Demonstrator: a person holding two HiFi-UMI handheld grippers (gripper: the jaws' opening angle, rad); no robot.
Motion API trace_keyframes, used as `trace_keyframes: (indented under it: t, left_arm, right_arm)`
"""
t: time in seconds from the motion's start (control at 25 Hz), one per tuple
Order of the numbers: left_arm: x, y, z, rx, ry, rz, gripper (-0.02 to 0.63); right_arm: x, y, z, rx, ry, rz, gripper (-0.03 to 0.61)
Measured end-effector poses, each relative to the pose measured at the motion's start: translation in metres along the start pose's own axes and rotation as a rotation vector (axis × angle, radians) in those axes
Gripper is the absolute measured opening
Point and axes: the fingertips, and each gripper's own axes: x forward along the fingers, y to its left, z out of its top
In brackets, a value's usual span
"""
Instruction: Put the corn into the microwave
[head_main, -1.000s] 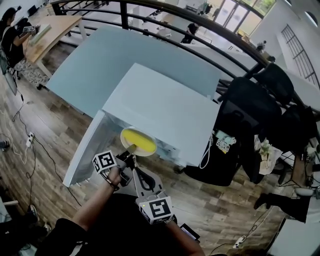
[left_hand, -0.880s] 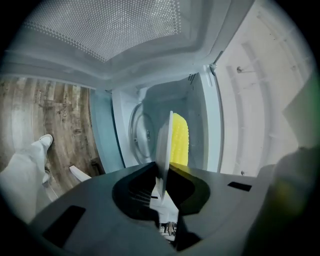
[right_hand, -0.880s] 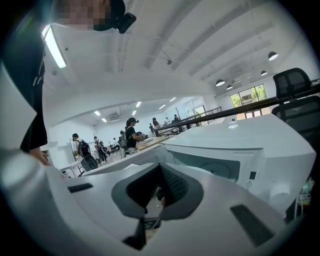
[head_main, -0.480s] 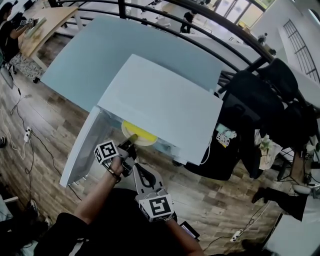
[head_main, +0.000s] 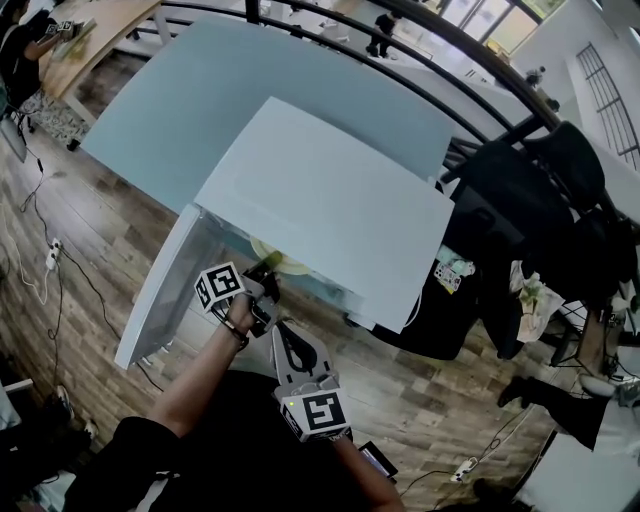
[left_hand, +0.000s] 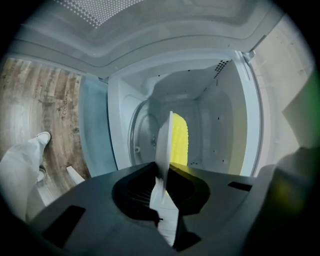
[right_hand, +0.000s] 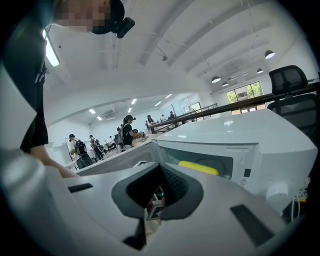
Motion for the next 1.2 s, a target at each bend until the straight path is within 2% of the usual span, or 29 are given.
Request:
trace_keyframes:
  t: [1.08, 1.2]
  left_arm:
    - [0.049, 0.009, 0.021, -0.005, -0.023, 0.055, 0.041]
    - [0.049, 0.01, 0.021, -0.025, -0.03, 0.07, 0.044]
  right_arm:
    - [-0.004, -0.027, -0.002, 0.008, 0.009, -0.043, 0.008]
    - [-0.003, -0.027, -0.002, 0.018, 0.016, -0.047, 0.008]
